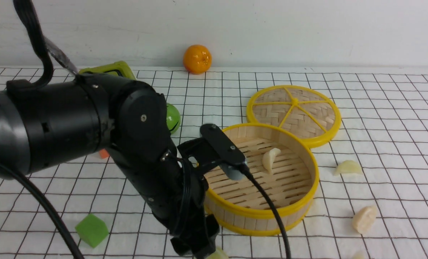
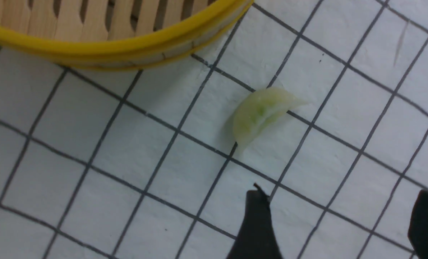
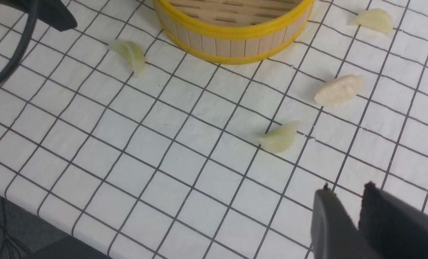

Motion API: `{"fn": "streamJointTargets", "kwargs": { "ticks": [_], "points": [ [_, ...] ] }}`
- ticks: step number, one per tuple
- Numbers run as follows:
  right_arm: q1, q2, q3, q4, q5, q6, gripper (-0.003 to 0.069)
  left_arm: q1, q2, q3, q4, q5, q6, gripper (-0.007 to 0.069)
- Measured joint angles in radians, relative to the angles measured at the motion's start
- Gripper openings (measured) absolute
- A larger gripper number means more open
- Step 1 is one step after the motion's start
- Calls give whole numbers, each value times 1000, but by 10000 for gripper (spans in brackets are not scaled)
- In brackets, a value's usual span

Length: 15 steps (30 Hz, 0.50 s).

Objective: Put the dumplings into the steamer on the table with the white tablecloth.
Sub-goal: 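Reach for and grasp a dumpling on the table with the left gripper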

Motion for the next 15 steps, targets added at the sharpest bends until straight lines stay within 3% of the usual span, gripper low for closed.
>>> {"fn": "streamJointTargets", "kwargs": {
  "ticks": [7,15],
  "points": [
    [0,0,0,0,3,0,146,0,93,0,-8,-13,238,523],
    [0,0,0,0,4,0,146,0,195,0,-12,-98,303,523]
  ]
}}
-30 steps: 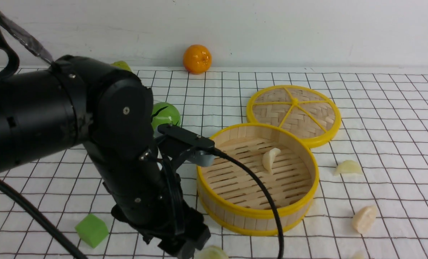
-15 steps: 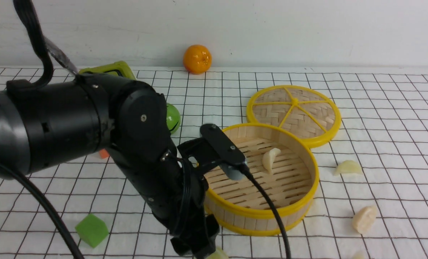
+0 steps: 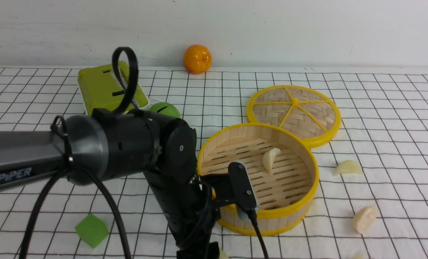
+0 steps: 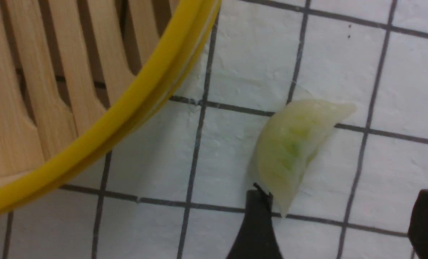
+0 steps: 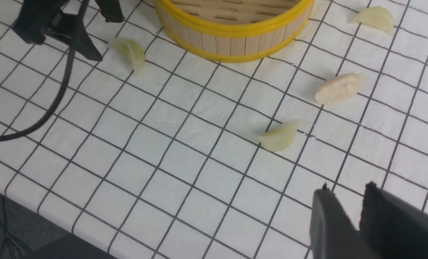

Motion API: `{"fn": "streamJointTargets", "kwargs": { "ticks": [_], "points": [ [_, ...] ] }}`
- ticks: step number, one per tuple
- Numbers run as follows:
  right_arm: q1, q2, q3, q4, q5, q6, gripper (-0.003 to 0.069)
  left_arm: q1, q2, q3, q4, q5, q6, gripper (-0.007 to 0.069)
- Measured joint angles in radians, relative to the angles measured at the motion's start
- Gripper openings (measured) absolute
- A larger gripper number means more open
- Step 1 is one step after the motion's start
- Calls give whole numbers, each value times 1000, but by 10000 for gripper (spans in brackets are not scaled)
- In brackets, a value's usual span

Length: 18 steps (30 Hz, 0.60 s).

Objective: Put the dumplings into the steamer on the table with the white tablecloth.
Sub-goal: 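Reach for and grasp a dumpling on the table with the left gripper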

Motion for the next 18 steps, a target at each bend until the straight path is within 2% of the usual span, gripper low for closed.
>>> {"fn": "streamJointTargets", "kwargs": {
  "ticks": [7,12,18],
  "points": [
    [0,0,0,0,1,-3,146,0,67,0,-11,-68,6,523],
    [0,0,0,0,1,-3,146,0,81,0,-39,-71,51,507],
    [0,0,0,0,-1,-3,148,0,81,0,-57,-72,167,375]
  ]
}}
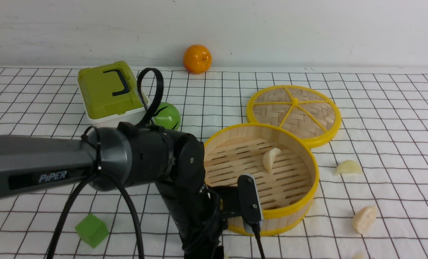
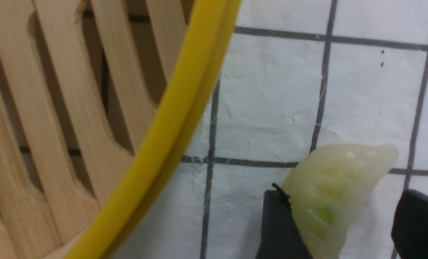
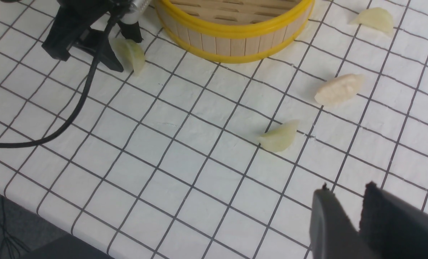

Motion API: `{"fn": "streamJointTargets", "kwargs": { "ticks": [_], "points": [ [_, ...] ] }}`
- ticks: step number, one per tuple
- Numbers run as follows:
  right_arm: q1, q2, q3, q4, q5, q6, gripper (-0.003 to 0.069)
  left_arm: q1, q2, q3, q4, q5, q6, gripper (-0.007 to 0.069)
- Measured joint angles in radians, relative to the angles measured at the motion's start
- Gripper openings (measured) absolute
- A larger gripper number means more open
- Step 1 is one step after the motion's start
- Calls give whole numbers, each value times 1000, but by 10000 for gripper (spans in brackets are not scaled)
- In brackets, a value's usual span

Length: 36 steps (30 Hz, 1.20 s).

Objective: Put the dumplings into the steamer on the table with the white tablecloth.
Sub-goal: 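Reach for and grasp a dumpling on the table with the left gripper, then place the dumpling into the bamboo steamer basket with the left gripper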

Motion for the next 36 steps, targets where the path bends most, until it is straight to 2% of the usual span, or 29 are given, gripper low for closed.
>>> {"fn": "streamJointTargets", "kwargs": {
  "ticks": [3,4,6,12,16,20,23,26,31,36],
  "points": [
    [0,0,0,0,0,0,154,0,0,0,0,0,24,274],
    [0,0,0,0,0,0,154,0,0,0,0,0,24,267],
    [0,0,0,0,0,0,157,0,0,0,0,0,27,205],
    [0,0,0,0,0,0,160,0,-5,0,0,27,1,177],
    [0,0,0,0,0,0,161,0,-35,-15,3,72,-151,171],
    [0,0,0,0,0,0,164,0,-109,-119,5,120,-432,169],
    [0,0,0,0,-5,0,165,0,-143,-279,12,150,-730,169],
    [0,0,0,0,-8,0,167,0,-129,-426,54,154,-932,169],
    [0,0,0,0,-12,0,167,0,-14,-615,170,169,-1127,169],
    [0,0,0,0,-12,0,167,0,168,-778,261,253,-1250,169]
  ]
}}
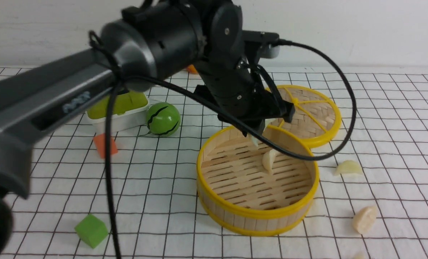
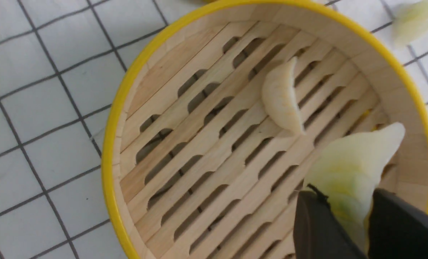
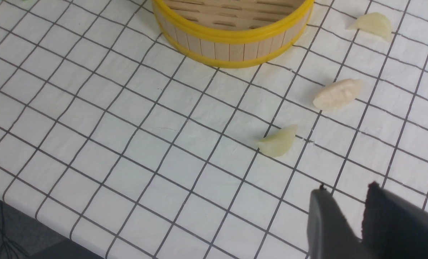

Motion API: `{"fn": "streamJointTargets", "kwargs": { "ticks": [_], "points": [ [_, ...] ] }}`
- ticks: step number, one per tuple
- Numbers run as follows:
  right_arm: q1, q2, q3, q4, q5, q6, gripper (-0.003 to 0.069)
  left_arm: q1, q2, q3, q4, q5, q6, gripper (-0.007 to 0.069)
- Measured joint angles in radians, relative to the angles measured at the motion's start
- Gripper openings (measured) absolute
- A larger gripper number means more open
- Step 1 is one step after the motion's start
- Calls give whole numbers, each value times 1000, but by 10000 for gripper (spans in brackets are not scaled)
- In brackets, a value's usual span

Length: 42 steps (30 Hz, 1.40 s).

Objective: Put the dumplings into the steamer on the table with the white tablecloth.
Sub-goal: 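Place the dumpling into the bamboo steamer basket with the left gripper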

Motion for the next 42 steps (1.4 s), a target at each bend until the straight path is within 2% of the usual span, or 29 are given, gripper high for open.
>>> {"fn": "streamJointTargets", "kwargs": {
  "ticks": [9,22,24,28,30,34,38,42],
  "points": [
    [0,0,0,0,1,0,178,0,231,-233,91,86,-90,165],
    [0,0,0,0,9,0,190,1,347,-269,127,103,-117,165],
    [0,0,0,0,9,0,192,1,348,-269,127,102,-117,176],
    [0,0,0,0,9,0,195,1,346,-269,136,105,-117,269],
    [0,0,0,0,19,0,195,1,328,-269,138,130,-117,354],
    [0,0,0,0,26,0,199,1,258,-269,149,181,-82,404],
    [4,6,-1,0,31,0,202,1,117,-266,167,218,9,405],
    [58,85,-1,-3,31,0,201,1,-138,-219,171,224,57,347]
  ]
}}
